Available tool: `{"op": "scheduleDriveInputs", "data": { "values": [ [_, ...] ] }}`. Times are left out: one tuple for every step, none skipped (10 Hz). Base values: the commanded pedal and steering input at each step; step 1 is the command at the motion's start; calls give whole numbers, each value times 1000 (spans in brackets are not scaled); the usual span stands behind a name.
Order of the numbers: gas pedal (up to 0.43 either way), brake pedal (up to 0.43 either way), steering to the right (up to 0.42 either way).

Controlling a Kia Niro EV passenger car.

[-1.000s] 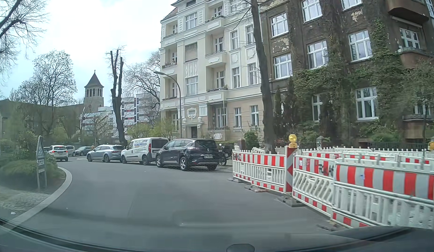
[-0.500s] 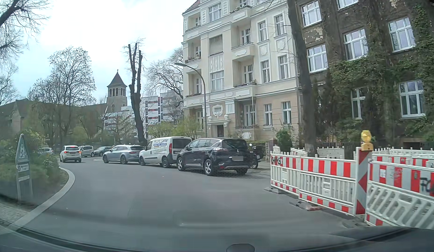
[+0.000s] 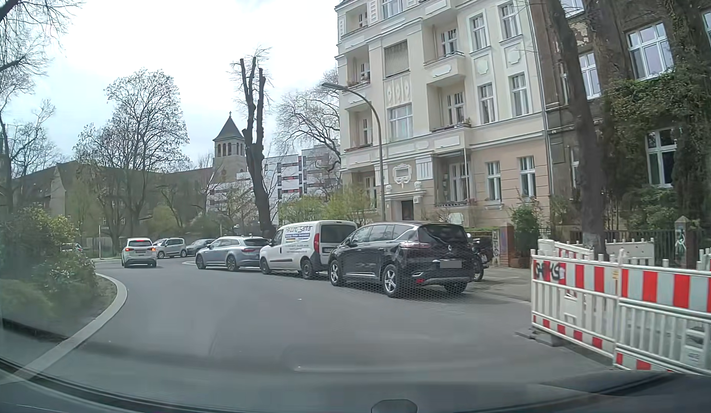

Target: Follow the waypoints while adhering to traffic rules and regulations

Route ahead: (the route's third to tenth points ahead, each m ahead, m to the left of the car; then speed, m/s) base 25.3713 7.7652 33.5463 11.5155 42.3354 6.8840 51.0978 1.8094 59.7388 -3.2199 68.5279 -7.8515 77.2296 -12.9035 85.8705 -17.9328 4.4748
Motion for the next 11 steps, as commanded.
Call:
{"op": "scheduleDriveInputs", "data": {
  "values": [
    [0,0,-179],
    [0,0,-179],
    [0,0,-180],
    [0,0,-181],
    [0,0,-183],
    [0,0,-186],
    [0,0,-189],
    [0,0,-191],
    [0,0,-191],
    [0,0,-191],
    [0,0,-191]
  ]
}}
